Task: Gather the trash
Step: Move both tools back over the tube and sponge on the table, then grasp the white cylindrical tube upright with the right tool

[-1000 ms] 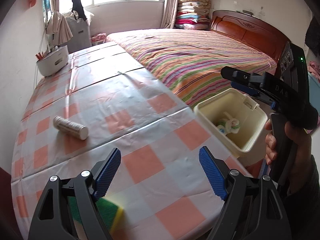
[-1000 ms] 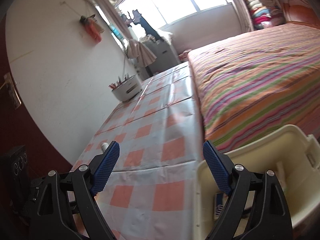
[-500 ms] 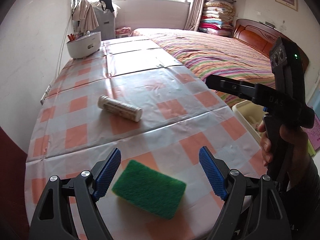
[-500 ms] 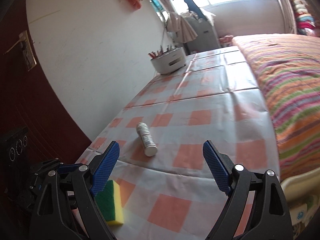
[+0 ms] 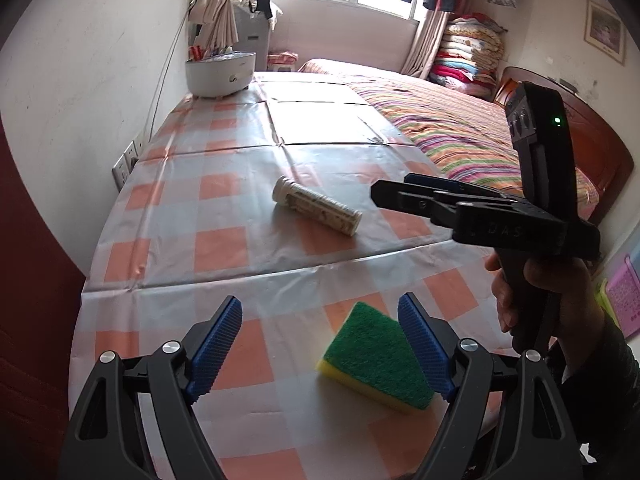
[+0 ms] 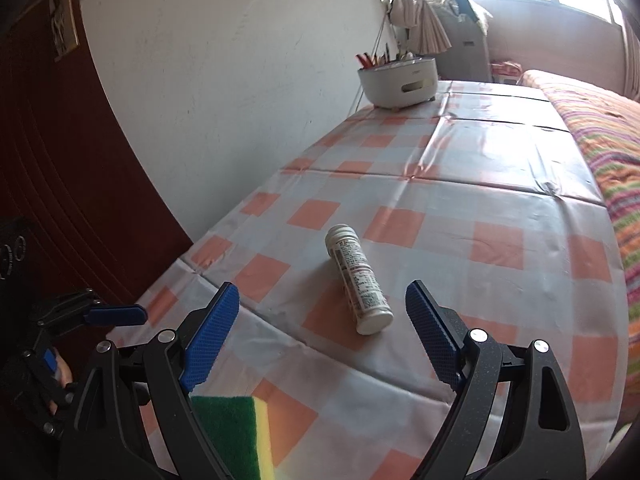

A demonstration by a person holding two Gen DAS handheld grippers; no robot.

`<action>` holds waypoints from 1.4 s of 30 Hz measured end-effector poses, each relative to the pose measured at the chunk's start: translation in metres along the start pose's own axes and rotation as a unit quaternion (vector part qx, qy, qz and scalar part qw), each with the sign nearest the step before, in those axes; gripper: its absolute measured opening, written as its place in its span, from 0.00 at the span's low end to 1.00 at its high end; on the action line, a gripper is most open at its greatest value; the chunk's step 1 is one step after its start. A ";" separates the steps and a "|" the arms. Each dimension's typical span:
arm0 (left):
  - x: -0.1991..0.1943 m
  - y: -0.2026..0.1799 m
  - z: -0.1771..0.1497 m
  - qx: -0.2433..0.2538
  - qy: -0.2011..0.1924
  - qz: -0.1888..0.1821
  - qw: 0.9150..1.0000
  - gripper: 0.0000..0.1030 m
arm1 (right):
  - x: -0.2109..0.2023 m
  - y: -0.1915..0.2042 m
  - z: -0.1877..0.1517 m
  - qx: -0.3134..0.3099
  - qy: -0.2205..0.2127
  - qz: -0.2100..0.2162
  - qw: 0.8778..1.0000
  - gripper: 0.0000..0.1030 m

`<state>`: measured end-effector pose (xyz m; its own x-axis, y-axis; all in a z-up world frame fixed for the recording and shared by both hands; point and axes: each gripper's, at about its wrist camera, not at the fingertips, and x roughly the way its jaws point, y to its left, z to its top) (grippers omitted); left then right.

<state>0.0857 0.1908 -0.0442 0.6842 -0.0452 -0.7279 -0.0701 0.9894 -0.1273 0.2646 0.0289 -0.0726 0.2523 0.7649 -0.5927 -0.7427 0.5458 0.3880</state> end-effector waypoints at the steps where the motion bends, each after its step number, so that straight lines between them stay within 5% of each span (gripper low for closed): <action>1: 0.001 0.003 -0.001 -0.002 0.003 0.001 1.000 0.76 | 0.004 0.001 0.001 -0.004 0.004 -0.001 1.000 0.82; 22: 0.011 0.018 -0.011 -0.019 0.019 -0.001 1.000 0.76 | 0.109 0.005 0.009 -0.098 0.124 -0.073 0.985 0.80; 26: 0.015 0.016 -0.012 -0.015 0.026 0.000 1.000 0.76 | 0.109 0.003 0.011 -0.095 0.128 -0.070 0.985 0.71; 32: 0.018 0.015 -0.012 -0.012 0.032 0.000 0.999 0.76 | 0.103 0.005 0.014 -0.097 0.121 -0.072 0.985 0.27; 42: 0.023 0.009 -0.017 0.006 0.051 -0.001 0.999 0.76 | 0.076 0.006 0.010 -0.081 0.095 -0.053 0.991 0.27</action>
<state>0.0881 0.1966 -0.0738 0.6063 -0.0604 -0.7929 -0.0595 0.9909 -0.1210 0.2852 0.0940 -0.1085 0.2245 0.6200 -0.7518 -0.8121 0.5455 0.2074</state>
